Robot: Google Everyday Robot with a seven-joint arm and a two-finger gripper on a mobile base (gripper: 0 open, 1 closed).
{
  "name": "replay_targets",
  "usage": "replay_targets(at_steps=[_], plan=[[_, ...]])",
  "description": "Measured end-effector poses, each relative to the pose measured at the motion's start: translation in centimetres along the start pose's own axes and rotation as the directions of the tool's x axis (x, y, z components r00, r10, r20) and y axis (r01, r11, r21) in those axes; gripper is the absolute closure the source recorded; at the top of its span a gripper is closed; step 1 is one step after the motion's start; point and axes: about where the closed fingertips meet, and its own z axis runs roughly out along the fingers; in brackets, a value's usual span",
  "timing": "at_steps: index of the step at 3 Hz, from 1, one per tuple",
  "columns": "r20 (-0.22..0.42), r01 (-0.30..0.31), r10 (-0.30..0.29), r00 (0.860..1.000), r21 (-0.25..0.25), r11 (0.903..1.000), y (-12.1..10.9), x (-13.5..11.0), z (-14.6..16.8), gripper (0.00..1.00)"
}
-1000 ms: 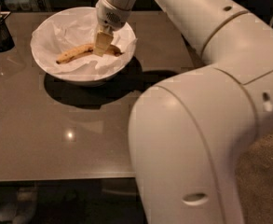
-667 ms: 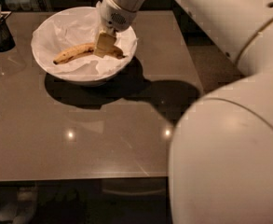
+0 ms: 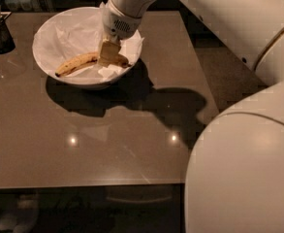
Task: Pick banana from white bowl
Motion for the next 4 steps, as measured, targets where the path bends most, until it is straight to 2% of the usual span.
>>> replay_targets(at_steps=[1, 2, 4], plan=[[-0.008, -0.022, 0.022, 1.000, 0.012, 0.9997, 2.4, -1.0, -2.8, 1.00], [-0.021, -0.023, 0.023, 1.000, 0.010, 0.9997, 2.7, -1.0, -2.9, 1.00], [-0.038, -0.069, 0.067, 0.997, -0.053, 0.9962, 8.1, -0.2, -3.8, 1.00]])
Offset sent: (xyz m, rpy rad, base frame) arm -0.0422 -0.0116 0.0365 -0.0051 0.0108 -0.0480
